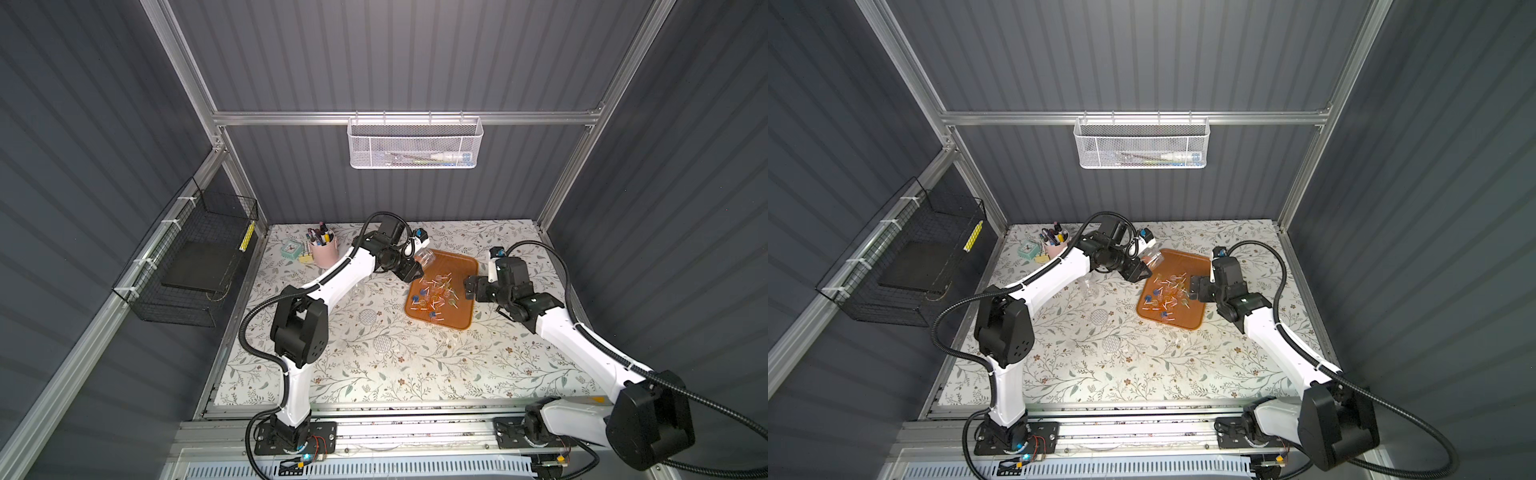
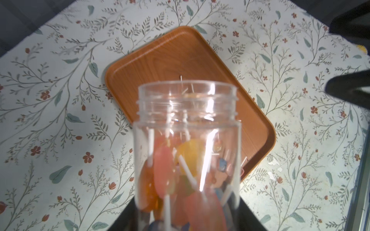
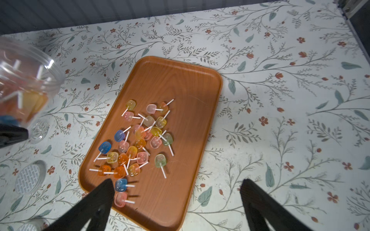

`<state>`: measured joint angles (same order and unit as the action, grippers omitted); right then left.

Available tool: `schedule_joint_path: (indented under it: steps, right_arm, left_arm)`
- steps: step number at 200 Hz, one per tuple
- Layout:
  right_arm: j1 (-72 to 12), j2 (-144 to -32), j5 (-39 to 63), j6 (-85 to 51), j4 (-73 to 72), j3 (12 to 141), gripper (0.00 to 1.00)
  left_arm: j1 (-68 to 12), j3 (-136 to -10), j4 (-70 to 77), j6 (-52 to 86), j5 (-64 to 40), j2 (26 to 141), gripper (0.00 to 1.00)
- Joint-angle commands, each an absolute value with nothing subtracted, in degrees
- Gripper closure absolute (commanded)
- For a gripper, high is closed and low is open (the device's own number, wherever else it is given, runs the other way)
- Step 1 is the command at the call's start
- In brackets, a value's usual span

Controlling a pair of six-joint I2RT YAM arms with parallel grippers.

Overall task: Pour the candies out of the jar
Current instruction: 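Pour the candies out of the jar onto the tray.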

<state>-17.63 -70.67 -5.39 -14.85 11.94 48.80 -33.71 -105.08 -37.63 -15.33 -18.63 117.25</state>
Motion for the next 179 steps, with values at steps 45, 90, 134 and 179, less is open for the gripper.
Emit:
schedule_joint_path:
  steps: [45, 90, 134, 179]
  right_arm:
    - [-14.5, -68.7, -3.5, -14.9, 6.9, 45.5, 0.01]
    - [-13.9, -68.1, -2.5, -14.8, 6.3, 44.8, 0.01]
    - [-13.4, -69.5, -3.4, -16.2, 5.7, 44.3, 0.01]
    - [-13.0, -72.6, -1.4, -19.3, 7.3, 45.0, 0.02]
  left_arm:
    - [-37.3, -131.7, -63.3, -22.9, -10.6, 133.2, 1.0]
    - [-38.9, -139.8, -67.4, -26.9, -3.0, 138.1, 1.0]
    - [-44.0, -142.9, -71.6, -37.1, 17.1, 142.6, 1.0]
    - [-45.3, -140.3, -66.9, -41.8, 21.1, 141.1, 1.0]
